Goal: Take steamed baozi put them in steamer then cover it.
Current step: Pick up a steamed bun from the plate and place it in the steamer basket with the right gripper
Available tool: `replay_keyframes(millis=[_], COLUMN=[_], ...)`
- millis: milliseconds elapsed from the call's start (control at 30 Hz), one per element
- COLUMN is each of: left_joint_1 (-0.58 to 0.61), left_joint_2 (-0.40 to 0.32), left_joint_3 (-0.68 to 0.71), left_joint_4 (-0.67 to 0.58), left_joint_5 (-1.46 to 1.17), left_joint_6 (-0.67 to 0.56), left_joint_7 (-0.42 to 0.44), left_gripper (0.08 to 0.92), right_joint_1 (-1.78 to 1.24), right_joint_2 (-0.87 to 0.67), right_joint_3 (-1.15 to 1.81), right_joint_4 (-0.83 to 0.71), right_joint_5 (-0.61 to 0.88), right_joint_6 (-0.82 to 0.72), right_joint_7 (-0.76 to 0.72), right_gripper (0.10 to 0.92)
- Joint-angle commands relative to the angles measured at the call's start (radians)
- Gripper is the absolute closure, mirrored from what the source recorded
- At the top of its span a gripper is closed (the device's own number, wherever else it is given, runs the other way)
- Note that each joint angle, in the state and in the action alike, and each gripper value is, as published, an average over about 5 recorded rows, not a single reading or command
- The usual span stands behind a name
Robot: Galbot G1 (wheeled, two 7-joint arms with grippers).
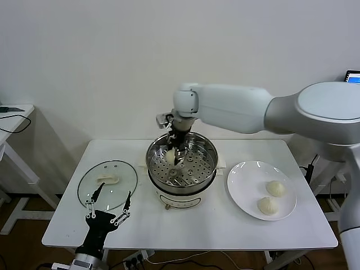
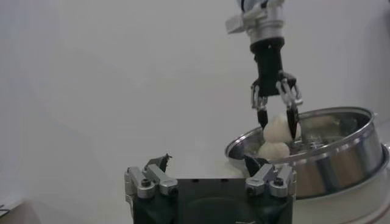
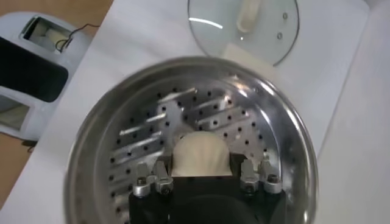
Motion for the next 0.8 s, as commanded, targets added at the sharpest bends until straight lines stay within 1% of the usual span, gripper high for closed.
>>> replay_keyframes(millis=[33,367,633,733,800], left_joint_1=[0.001,0.005,0.006,0.007,0.006], left_joint_2=[0.0,-0.001,-0.005,-0.006,-0.007], left_joint_3=[-0.001,-0.007,-0.011,-0.013,-0.013], left_joint_4=[0.002,0.004,0.002,0.0,0.0], left_joint_5=[0.0,0.0,0.0,-0.001,0.0], left_joint_6=[-0.001,-0.005,-0.005,-0.004,-0.003], left_joint_7=[0.0,-0.001,-0.002,-0.003,-0.003], left_gripper=[0.177,0.177,0.177,0.177,0.177], right_joint_1=[-0.05,-0.079,-0.087,-0.059,-0.026], right_joint_2=[0.062,0.08,0.06,0.015,-0.038], right_joint_3=[-0.015,-0.017,-0.007,0.014,0.037], right_joint_4=[-0.038,-0.067,-0.051,-0.006,0.041], right_joint_5=[0.014,-0.006,-0.012,-0.022,-0.039], right_joint_6=[-0.01,-0.01,-0.009,-0.007,-0.004], right_joint_7=[0.044,0.042,0.063,0.058,0.039], right_gripper=[0.406,0.394,0.233,0.207,0.204])
